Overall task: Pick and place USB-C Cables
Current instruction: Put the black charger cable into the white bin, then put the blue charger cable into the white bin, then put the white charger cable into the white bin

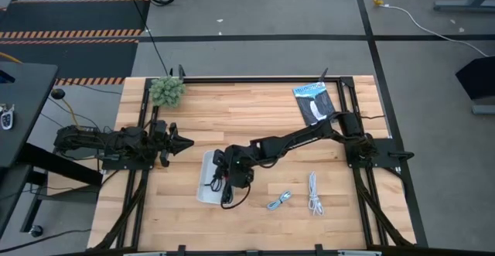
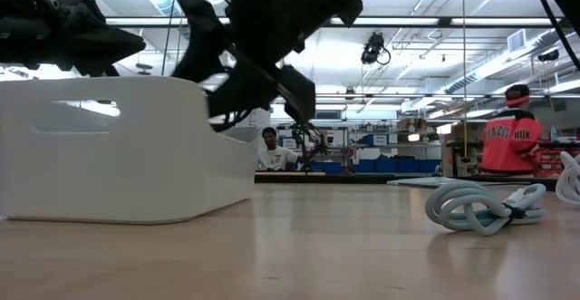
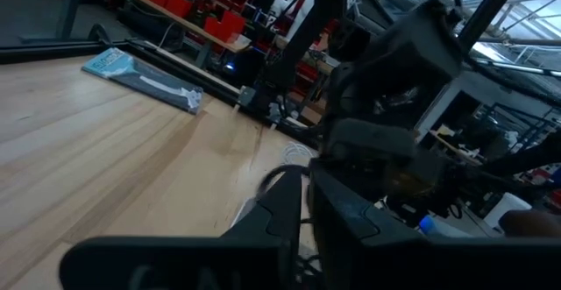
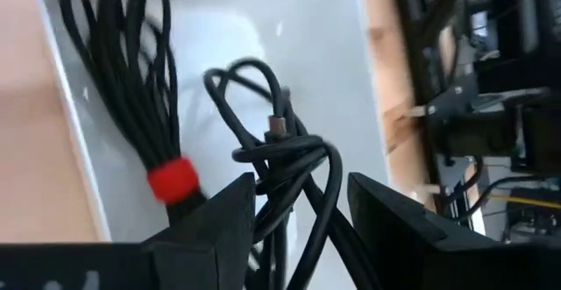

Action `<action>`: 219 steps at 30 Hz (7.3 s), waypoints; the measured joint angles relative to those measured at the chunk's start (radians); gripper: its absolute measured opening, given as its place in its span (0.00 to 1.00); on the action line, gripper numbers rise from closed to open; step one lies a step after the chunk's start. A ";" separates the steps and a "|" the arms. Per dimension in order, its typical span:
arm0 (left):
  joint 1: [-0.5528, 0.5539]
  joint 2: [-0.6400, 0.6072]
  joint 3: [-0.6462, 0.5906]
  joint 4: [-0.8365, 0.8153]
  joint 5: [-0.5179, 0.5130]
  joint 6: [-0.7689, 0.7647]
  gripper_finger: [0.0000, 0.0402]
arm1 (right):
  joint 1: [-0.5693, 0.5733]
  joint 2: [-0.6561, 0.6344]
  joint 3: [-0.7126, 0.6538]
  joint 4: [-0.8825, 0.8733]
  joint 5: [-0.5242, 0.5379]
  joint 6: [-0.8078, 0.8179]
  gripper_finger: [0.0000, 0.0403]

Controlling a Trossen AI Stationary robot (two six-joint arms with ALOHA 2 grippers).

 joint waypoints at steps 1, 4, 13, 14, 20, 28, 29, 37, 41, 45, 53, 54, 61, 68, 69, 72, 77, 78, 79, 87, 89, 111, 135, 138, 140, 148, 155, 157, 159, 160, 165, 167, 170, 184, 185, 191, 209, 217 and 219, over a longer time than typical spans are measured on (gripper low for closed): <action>0.000 0.000 0.000 0.000 0.000 0.000 0.09 | 0.004 0.000 0.000 0.015 -0.002 0.016 0.47; 0.000 0.000 0.000 0.000 0.000 0.000 0.09 | 0.014 -0.001 0.000 0.062 0.033 0.040 0.47; 0.000 0.000 0.000 0.000 0.000 0.000 0.09 | 0.021 -0.002 0.000 0.133 0.130 0.109 0.47; 0.000 0.000 0.000 0.000 0.000 0.000 0.09 | 0.022 -0.002 0.000 0.132 0.142 0.127 0.47; 0.000 0.000 0.000 0.001 0.000 0.000 0.09 | 0.051 -0.042 0.000 0.073 0.255 0.209 0.47; 0.000 0.000 0.000 0.000 0.000 0.000 0.09 | 0.054 -0.059 0.001 -0.004 0.347 0.447 0.47; 0.000 0.000 0.000 0.000 0.000 0.000 0.09 | 0.047 -0.052 0.001 -0.029 0.314 0.473 0.47; 0.000 0.000 0.000 0.001 0.000 0.000 0.09 | 0.006 -0.018 0.000 -0.139 0.204 0.600 0.47; 0.000 0.000 0.000 0.000 0.000 0.000 0.09 | 0.013 -0.052 0.003 -0.136 0.242 0.601 0.47; 0.000 0.000 0.000 0.000 0.000 0.000 0.09 | 0.045 -0.104 0.014 -0.133 0.296 0.586 0.47; 0.000 0.000 0.000 0.000 0.000 0.000 0.09 | 0.111 -0.198 0.014 -0.365 0.250 0.780 0.47; 0.000 0.000 0.000 0.000 0.000 0.000 0.09 | 0.120 -0.202 0.014 -0.409 0.228 0.814 0.47; 0.000 0.000 0.000 0.000 0.000 0.000 0.09 | 0.177 -0.211 -0.020 -0.611 0.055 1.002 0.47; 0.000 0.000 0.000 0.000 0.000 0.000 0.09 | 0.295 -0.210 -0.198 -0.582 0.057 1.002 0.47; 0.000 0.000 0.000 0.000 0.000 0.000 0.09 | 0.312 -0.210 -0.221 -0.570 0.073 1.007 0.47; 0.000 0.000 0.000 0.000 0.000 0.000 0.09 | 0.348 -0.210 -0.273 -0.535 0.084 1.053 0.47; 0.000 0.000 0.000 0.000 0.000 0.000 0.09 | 0.368 -0.210 -0.318 -0.516 0.090 1.132 0.47; 0.000 0.000 0.000 0.000 0.000 0.000 0.09 | 0.368 -0.210 -0.323 -0.515 0.090 1.149 0.47; 0.000 0.000 0.000 0.000 0.000 0.000 0.09 | 0.367 -0.210 -0.329 -0.516 0.091 1.163 0.47; 0.000 0.000 0.000 0.000 0.000 0.000 0.09 | 0.362 -0.211 -0.403 -0.441 0.128 1.193 0.43; 0.000 0.000 0.000 0.000 0.000 0.000 0.09 | 0.357 -0.213 -0.414 -0.422 0.112 1.194 0.40; 0.000 0.000 0.000 0.000 0.000 0.000 0.09 | 0.215 -0.220 -0.340 -0.253 0.281 0.985 0.10; 0.000 0.014 0.000 0.007 -0.001 0.000 0.09 | 0.053 -0.094 -0.338 0.570 0.108 0.133 0.11; 0.000 0.017 0.000 0.001 0.000 0.000 0.09 | 0.050 -0.048 -0.338 0.641 0.130 0.142 0.11; 0.000 0.018 0.000 0.000 0.000 0.000 0.09 | 0.049 -0.031 -0.321 0.614 0.164 0.160 0.11; 0.000 0.018 0.000 0.001 0.000 0.000 0.09 | 0.035 -0.030 -0.222 0.400 0.167 0.247 0.14; 0.000 0.018 0.000 0.001 0.000 0.000 0.09 | 0.034 -0.031 -0.211 0.332 0.167 0.279 0.33; 0.000 0.018 0.000 0.002 0.000 0.000 0.09 | 0.035 -0.032 -0.211 0.317 0.167 0.314 0.39; 0.000 0.018 0.000 0.001 0.000 0.000 0.09 | 0.037 -0.033 -0.211 0.301 0.167 0.339 0.43; 0.000 0.018 0.000 0.001 0.000 0.000 0.09 | 0.039 -0.034 -0.211 0.295 0.169 0.341 0.45; 0.000 0.018 0.000 0.001 0.000 0.000 0.09 | 0.060 -0.079 -0.211 0.231 0.264 0.344 0.49; 0.000 0.018 0.000 0.001 0.000 0.000 0.09 | 0.069 -0.109 -0.211 0.197 0.297 0.369 0.49; 0.000 0.018 0.000 0.001 0.000 0.000 0.09 | 0.092 -0.168 -0.211 0.105 0.396 0.444 0.48; 0.000 0.018 0.000 0.000 0.000 0.000 0.09 | 0.191 -0.470 -0.270 -0.714 0.312 1.471 0.48; 0.000 0.018 0.000 0.001 0.000 0.000 0.09 | 0.204 -0.492 -0.286 -0.762 0.282 1.534 0.48; 0.000 0.018 0.000 0.001 0.000 0.000 0.09 | 0.321 -0.597 -0.398 -0.961 0.210 1.688 0.49; 0.000 0.018 0.000 0.001 0.000 0.000 0.09 | 0.641 -0.469 -0.456 -1.061 0.220 1.161 0.49; 0.000 0.018 0.000 0.000 0.000 0.000 0.09 | 0.640 -0.320 -0.340 -1.043 0.227 1.014 0.50; 0.000 0.018 0.000 0.000 0.000 0.000 0.09 | 0.642 -0.296 -0.327 -1.043 0.228 0.949 0.51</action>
